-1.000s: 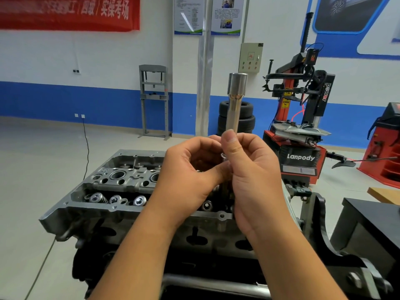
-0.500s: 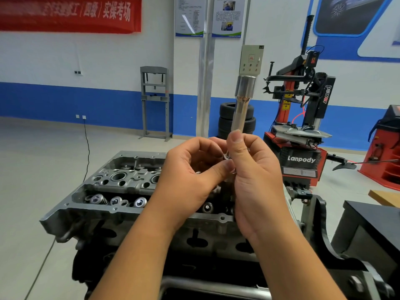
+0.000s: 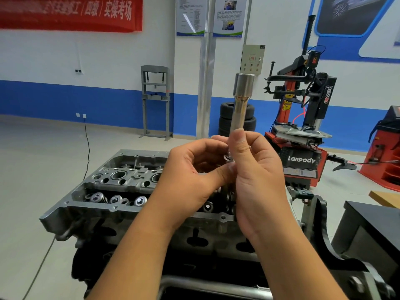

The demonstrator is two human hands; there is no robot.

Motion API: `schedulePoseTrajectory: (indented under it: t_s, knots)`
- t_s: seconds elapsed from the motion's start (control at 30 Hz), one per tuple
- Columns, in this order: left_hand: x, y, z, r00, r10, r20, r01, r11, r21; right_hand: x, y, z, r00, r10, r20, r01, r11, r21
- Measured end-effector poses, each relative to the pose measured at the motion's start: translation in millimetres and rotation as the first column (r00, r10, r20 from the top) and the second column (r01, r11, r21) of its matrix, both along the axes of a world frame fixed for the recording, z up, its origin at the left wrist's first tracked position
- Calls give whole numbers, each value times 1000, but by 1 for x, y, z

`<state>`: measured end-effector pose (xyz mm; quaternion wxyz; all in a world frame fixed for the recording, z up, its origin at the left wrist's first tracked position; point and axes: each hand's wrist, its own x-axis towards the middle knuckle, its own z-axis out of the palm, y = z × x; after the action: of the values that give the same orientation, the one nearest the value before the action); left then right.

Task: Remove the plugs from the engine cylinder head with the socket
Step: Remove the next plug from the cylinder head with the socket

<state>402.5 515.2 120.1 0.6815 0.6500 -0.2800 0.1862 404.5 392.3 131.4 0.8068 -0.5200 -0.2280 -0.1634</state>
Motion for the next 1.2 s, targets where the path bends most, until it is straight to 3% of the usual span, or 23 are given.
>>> schedulePoseTrajectory:
  t_s: [0.17,0.4,0.53,0.73,1.07,1.2]
  knots:
    - [-1,3,2,981,-173,-89,168,984,-59,-2,1,0,1000,5,10,-5,1000,-10]
    - [-2,-1,2,1000,3,-17,-3,1000,-5,-1,-1,0,999,31,-30,-29,998,50]
    - [-2,-1,1,997,68,-25,-69,998,-5,-2,2,0,999,30,27,-30,999,12]
    - [-5,2,3,988,-138,-72,139,990,8,-1,2,-2,997,-42,57,42,999,-5]
    - [0,1,-1,999,42,-23,-41,999,9,-1,0,-2,1000,13,9,-13,1000,2]
    - [0,5,-1,995,-85,-57,82,995,-52,2,2,-4,999,-41,36,43,996,-79]
